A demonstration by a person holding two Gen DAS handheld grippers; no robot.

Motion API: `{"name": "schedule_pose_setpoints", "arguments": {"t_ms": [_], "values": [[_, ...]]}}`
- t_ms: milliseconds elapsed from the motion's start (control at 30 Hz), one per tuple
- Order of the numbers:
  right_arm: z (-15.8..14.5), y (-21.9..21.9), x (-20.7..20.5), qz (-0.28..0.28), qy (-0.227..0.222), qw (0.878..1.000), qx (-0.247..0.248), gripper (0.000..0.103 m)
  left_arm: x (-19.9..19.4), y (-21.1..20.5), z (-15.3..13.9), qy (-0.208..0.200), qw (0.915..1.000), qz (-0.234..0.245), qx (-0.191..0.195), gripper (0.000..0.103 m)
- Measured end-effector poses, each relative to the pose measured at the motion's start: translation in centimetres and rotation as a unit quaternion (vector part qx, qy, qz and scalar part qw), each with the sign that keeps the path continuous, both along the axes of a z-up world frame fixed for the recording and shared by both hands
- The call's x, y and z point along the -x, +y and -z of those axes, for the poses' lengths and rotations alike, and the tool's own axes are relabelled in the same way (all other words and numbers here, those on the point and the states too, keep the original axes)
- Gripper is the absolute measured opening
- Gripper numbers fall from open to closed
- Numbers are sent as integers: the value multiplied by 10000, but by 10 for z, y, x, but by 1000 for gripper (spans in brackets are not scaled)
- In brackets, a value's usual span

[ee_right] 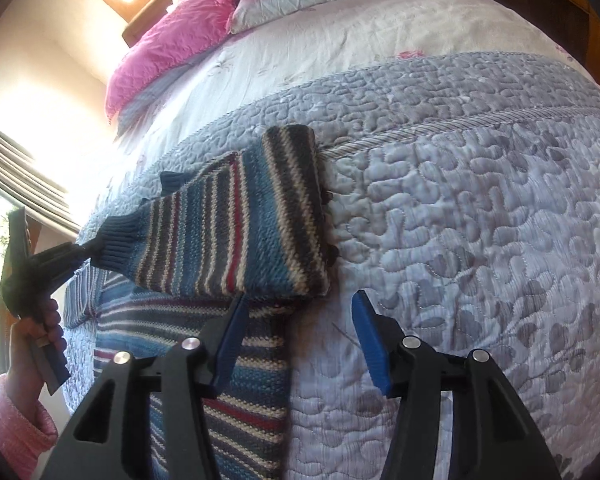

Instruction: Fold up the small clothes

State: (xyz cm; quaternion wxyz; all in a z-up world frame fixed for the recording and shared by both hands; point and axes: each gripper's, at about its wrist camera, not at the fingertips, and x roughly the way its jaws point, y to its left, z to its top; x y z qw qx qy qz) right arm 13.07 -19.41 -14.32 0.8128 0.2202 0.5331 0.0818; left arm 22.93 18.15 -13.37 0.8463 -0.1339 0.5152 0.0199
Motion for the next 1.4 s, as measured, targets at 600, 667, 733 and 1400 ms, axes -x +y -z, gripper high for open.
{"name": "schedule_pose_setpoints", "arguments": {"t_ms": [600, 667, 733, 1400], "values": [[57, 60, -53, -160, 730, 9968, 284, 41, -3, 37, 71, 731, 9961, 248, -424, 28], [41, 65, -50, -104, 534, 9984, 148, 48, 4, 41, 47, 415, 9989, 98, -201, 36], [31, 75, -49, -119, 400, 9991, -11, 49, 8, 34, 32, 230, 9994, 135, -235, 45], [11, 163, -51, -490, 388, 9949, 796, 53, 30, 92, 28, 509, 9986, 158, 48, 62]]}}
